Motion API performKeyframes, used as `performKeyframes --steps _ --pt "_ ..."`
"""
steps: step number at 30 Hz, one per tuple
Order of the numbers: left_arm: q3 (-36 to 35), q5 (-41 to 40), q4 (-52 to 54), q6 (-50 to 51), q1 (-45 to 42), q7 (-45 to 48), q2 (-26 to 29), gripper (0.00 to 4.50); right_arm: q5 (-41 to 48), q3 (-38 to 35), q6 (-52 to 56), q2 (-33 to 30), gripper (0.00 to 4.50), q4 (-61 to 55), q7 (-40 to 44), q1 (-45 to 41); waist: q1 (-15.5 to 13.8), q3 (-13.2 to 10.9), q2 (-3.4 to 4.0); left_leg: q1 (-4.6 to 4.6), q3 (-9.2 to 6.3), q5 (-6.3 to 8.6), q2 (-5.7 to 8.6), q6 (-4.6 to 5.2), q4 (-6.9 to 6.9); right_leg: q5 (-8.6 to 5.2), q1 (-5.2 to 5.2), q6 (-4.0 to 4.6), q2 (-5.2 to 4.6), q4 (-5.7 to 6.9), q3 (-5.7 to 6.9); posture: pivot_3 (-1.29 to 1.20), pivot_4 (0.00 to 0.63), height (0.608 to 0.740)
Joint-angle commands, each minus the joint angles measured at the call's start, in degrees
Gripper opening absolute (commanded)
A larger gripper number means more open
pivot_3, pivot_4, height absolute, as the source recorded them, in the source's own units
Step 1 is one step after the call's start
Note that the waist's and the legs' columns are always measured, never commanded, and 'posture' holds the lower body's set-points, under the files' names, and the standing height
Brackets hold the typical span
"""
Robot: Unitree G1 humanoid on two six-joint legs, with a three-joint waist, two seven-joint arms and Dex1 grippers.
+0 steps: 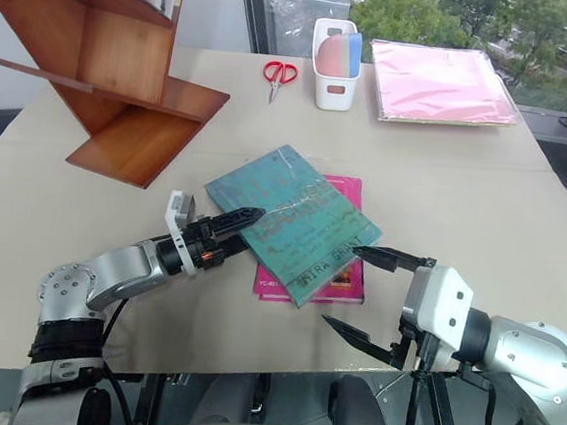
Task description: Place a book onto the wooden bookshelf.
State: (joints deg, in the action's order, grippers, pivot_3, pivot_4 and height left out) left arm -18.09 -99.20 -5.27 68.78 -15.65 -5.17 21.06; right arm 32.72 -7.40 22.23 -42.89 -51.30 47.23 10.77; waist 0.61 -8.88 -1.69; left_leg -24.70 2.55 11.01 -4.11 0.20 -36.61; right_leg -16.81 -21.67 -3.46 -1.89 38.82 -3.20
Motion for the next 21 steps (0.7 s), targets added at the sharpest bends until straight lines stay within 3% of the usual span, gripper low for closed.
performKeyframes --steps 1,7,13,21 --pt "1.46 -7.05 2.32 -2.67 1.1 -5.3 -1.14 4.5 -0.45 -0.74 -1.19 -0.3 4.47 -1.46 -0.54 0.09 -0.03 0.0 0.0 0.0 0.0 0.0 0.0 0.0 0.0 0.0 0.0 0.0 0.0 -0.01 0.0 0.0 0.15 0.74" --pt "2.64 -11.44 5.84 -7.76 4.47 -10.09 -1.62 2.76 -0.48 -0.67 -1.04 -0.21 4.5 -0.82 -0.73 -0.07 -0.11 0.0 0.0 0.01 0.03 0.0 0.03 0.0 0.0 -0.01 0.01 0.02 -0.03 -0.02 -0.03 0.0 0.15 0.74" --pt "3.23 -12.97 6.37 -9.76 6.28 -9.65 0.55 0.23 -0.48 0.13 -0.81 -0.22 4.5 -0.35 -0.64 -1.08 -0.04 0.01 0.01 0.04 0.05 0.0 0.03 0.0 0.0 -0.1 0.01 0.2 -0.02 -0.03 -0.04 0.0 0.15 0.74" --pt "0.79 -13.6 5.84 -12.73 7.51 -7.41 2.91 0.09 -0.38 1.2 -1.64 -0.01 4.5 1.02 0.47 -2.77 0.06 0.01 0.01 0.05 0.08 0.0 0.01 0.0 0.0 -0.12 0.0 0.23 -0.02 -0.06 -0.06 0.0 0.15 0.74"
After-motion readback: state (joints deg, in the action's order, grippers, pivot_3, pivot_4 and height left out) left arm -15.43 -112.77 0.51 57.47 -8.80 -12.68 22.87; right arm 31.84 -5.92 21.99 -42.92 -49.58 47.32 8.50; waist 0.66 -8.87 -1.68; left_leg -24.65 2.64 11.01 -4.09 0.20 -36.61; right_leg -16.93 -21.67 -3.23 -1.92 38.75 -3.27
